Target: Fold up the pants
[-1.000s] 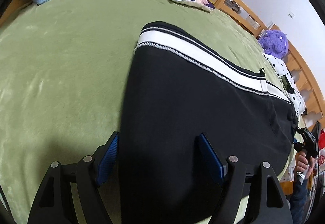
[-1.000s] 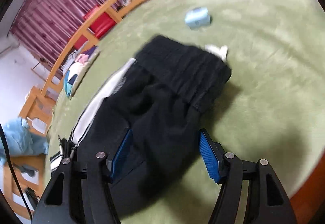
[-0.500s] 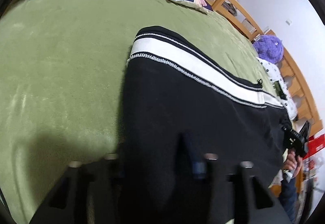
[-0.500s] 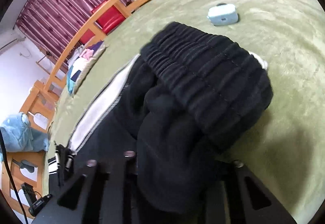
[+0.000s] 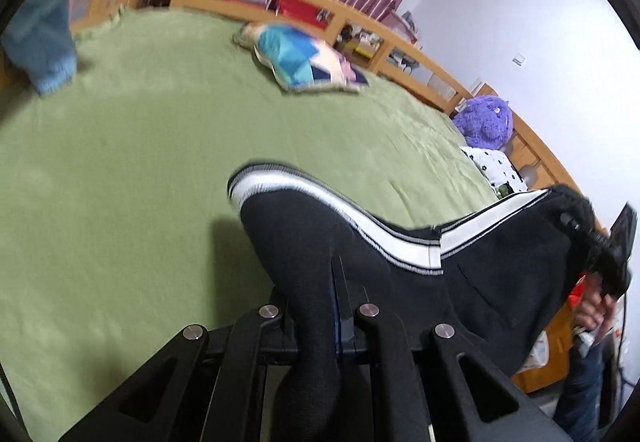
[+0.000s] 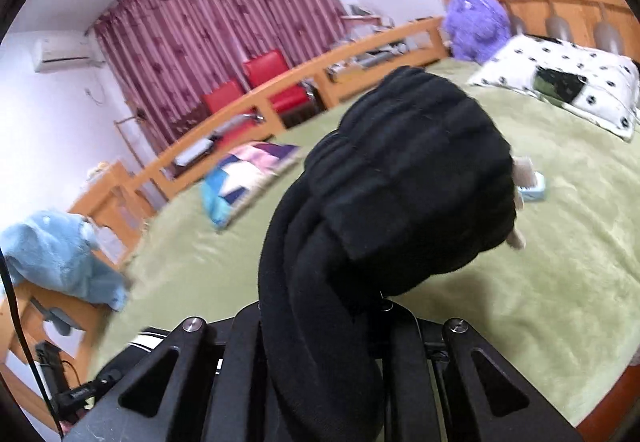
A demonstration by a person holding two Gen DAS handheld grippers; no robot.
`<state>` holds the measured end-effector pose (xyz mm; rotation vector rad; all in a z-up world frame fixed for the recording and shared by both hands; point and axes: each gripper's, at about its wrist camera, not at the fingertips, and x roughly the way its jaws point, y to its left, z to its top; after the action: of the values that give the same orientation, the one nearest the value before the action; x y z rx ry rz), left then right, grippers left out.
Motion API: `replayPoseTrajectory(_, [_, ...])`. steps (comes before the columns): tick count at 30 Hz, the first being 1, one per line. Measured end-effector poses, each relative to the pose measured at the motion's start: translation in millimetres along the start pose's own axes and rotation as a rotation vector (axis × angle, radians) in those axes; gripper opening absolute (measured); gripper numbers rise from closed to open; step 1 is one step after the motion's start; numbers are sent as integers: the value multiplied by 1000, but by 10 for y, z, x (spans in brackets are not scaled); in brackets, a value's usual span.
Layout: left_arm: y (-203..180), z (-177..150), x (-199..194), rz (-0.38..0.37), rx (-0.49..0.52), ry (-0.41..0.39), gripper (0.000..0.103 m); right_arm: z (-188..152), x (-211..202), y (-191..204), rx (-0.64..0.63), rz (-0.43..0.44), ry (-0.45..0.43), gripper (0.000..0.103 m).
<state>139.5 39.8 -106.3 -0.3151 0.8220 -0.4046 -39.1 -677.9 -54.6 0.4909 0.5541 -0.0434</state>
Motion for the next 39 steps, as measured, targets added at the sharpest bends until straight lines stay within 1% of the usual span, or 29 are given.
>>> replayPoseTrajectory(1, [39, 31, -71, 11, 3, -8, 9, -19, 195, 455, -5, 17, -1, 15])
replayPoseTrajectory(3, [224, 130, -317, 48, 5, -32, 9, -33, 522, 1164, -25, 70, -2, 15])
replayPoseTrajectory(5, [446, 174, -535, 95, 5, -48, 9, -58, 607, 1477, -41, 132, -6, 14])
replayPoseTrajectory(6, [532, 182, -590, 115, 7, -48, 10, -127, 736, 1756, -46, 162, -7, 14])
replayPoseTrajectory(8, [772, 116, -678, 160, -9, -46, 10, -255, 866, 1983, -72, 184, 7, 15])
replayPoseTrajectory(9, [864, 60, -671, 169, -25, -39, 10, -321, 1077, 2200, -81, 182, 23, 15])
replayPoseTrajectory(11, [1073, -76, -590, 177, -75, -1, 10, -547, 1331, 2136, -94, 146, 103, 16])
replayPoseTrajectory(12, [1175, -189, -491, 181, -108, 39, 11, -639, 1624, 2294, -86, 124, 142, 17])
replayPoseTrajectory(13, [1249, -309, -395, 196, -125, 71, 12, -757, 1791, 2176, -69, 78, 189, 19])
replayPoseTrajectory(14, [1289, -410, -335, 226, -125, 90, 15, -869, 1942, 2023, -54, 5, 240, 20])
replayPoseTrajectory(16, [1332, -543, -267, 260, -120, 123, 48, -1060, 2139, 1700, 0, -90, 352, 24])
replayPoseTrajectory(17, [1359, -622, -245, 262, -129, 144, 53, -1155, 2163, 1513, 43, -118, 398, 25])
replayPoseTrajectory(18, [1397, -712, -235, 259, -142, 157, 57, -1222, 2138, 1378, 77, -112, 428, 25])
replayPoseTrajectory(19, [1428, -775, -226, 268, -149, 165, 63, -1238, 2108, 1359, 85, -105, 440, 25])
replayPoseTrajectory(20, [1474, -828, -203, 279, -163, 181, 66, -1258, 2018, 1329, 77, -108, 445, 26])
replayPoseTrajectory(21, [1511, -895, -219, 274, -175, 190, 69, -1266, 1928, 1363, 53, -129, 441, 28])
replayPoseTrajectory(23, [1560, -1012, -290, 247, -186, 176, 69, -1290, 1790, 1529, -12, -173, 429, 31])
replayPoseTrajectory(24, [1553, -1031, -322, 244, -183, 172, 70, -1320, 1676, 1619, -60, -214, 423, 34])
replayPoseTrajectory(25, [1553, -1064, -351, 245, -177, 172, 70, -1337, 1693, 1950, -92, -245, 413, 34])
replayPoseTrajectory(26, [1547, -1096, -401, 244, -173, 169, 70, -1383, 1642, 2117, -124, -278, 398, 34])
replayPoseTrajectory(27, [1549, -1126, -434, 237, -175, 164, 71, -1426, 1508, 2169, -152, -308, 384, 34])
replayPoseTrajectory(29, [1559, -1177, -510, 221, -187, 164, 71, -1428, 1418, 2401, -182, -317, 359, 34])
replayPoseTrajectory(30, [1553, -1193, -522, 213, -192, 161, 72, -1468, 1353, 2523, -201, -289, 345, 34])
replayPoseTrajectory(32, [1553, -1245, -543, 205, -187, 151, 73, -1535, 1391, 2847, -251, -236, 350, 34])
replayPoseTrajectory(33, [1552, -1276, -561, 203, -180, 143, 74, -1590, 1405, 2991, -265, -192, 345, 39])
replayPoseTrajectory(34, [1546, -1295, -568, 201, -175, 136, 75, -1645, 1448, 3120, -264, -144, 345, 47])
replayPoseTrajectory(36, [1544, -1318, -607, 194, -179, 126, 75, -1836, 1652, 3435, -248, -4, 403, 49])
replayPoseTrajectory(37, [1550, -1327, -629, 188, -184, 122, 76, -1936, 1764, 3571, -236, 48, 435, 49])
replayPoseTrajectory(39, [1571, -1328, -671, 169, -202, 112, 76, -2098, 1914, 3802, -228, 125, 465, 49])
